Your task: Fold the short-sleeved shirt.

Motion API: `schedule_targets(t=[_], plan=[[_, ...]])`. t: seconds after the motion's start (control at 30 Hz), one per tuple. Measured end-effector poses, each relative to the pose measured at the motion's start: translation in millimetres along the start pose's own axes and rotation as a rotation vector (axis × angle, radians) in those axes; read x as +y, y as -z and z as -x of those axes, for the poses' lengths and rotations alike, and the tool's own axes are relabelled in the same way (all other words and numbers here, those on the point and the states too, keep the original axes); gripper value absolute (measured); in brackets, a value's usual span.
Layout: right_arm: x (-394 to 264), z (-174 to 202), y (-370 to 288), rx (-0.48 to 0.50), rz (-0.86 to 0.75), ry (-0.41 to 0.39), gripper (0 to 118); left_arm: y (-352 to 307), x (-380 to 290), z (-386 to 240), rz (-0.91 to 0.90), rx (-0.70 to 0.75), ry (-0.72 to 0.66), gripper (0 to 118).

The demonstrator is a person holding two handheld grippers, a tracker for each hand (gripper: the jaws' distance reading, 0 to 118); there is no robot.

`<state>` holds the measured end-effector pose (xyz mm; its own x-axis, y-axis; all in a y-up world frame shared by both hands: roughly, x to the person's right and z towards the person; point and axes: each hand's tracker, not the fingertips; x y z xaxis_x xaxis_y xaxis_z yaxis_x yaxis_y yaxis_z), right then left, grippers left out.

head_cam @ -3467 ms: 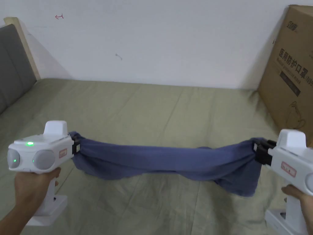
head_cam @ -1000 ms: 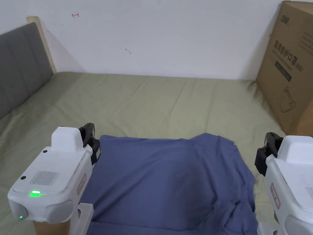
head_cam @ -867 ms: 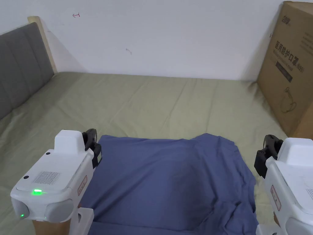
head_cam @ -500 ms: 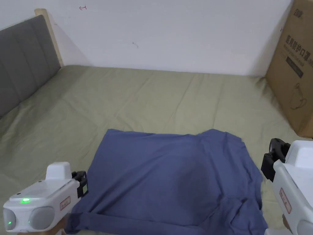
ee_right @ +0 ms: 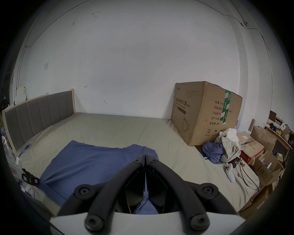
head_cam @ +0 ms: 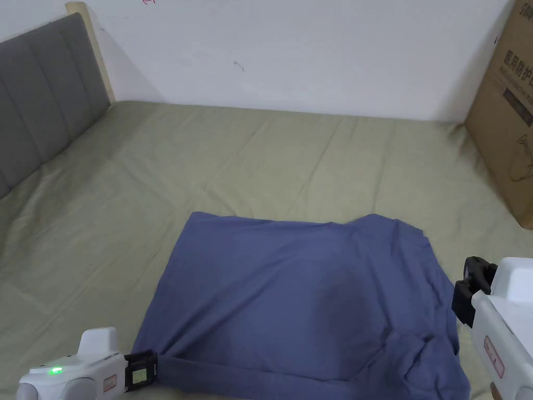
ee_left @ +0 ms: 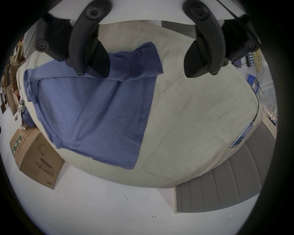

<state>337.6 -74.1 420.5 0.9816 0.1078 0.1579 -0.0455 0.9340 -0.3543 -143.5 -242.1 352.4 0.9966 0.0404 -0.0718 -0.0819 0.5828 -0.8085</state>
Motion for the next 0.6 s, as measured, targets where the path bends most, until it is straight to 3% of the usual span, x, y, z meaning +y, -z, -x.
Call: schedule_targets(t=[0.07, 0.13, 0.17, 0.23, 0.33, 0.37, 0.4, 0.43, 0.47, 0.5, 0.6], plan=[[-5, -1, 1, -0.003, 0.024, 0.004, 0, 8, -1, 1, 0.009, -0.010, 0.018, 64], [-13, -4, 2, -0.007, 0.048, 0.013, 0, 18, -1, 2, 0.057, -0.046, 0.009, 19], [-17, -6, 2, -0.008, 0.063, 0.018, 0, 19, -1, 3, 0.070, -0.092, -0.008, 12], [-25, -10, 4, -0.013, 0.091, 0.028, 0, 14, -2, 3, 0.039, -0.070, -0.026, 3], [-45, -16, 8, -0.011, 0.173, 0.063, 5, 2, -2, -1, -0.010, -0.074, -0.018, 2], [-55, -18, 13, -0.013, 0.225, 0.075, 16, -2, -1, -2, -0.028, -0.072, -0.008, 2], [-66, -21, 17, 0.002, 0.268, 0.079, 36, -6, 1, -2, -0.041, -0.071, -0.002, 2], [-79, -24, 22, 0.024, 0.323, 0.082, 70, -10, 2, -3, -0.054, -0.076, 0.002, 2], [-90, -25, 27, 0.022, 0.365, 0.081, 90, -15, 3, -5, -0.063, -0.080, 0.002, 2], [-104, -25, 31, 0.033, 0.402, 0.090, 99, -18, 5, -6, -0.069, -0.085, 0.000, 2], [-138, -25, 39, 0.038, 0.440, 0.080, 100, -21, 8, -6, -0.083, -0.091, -0.001, 2]])
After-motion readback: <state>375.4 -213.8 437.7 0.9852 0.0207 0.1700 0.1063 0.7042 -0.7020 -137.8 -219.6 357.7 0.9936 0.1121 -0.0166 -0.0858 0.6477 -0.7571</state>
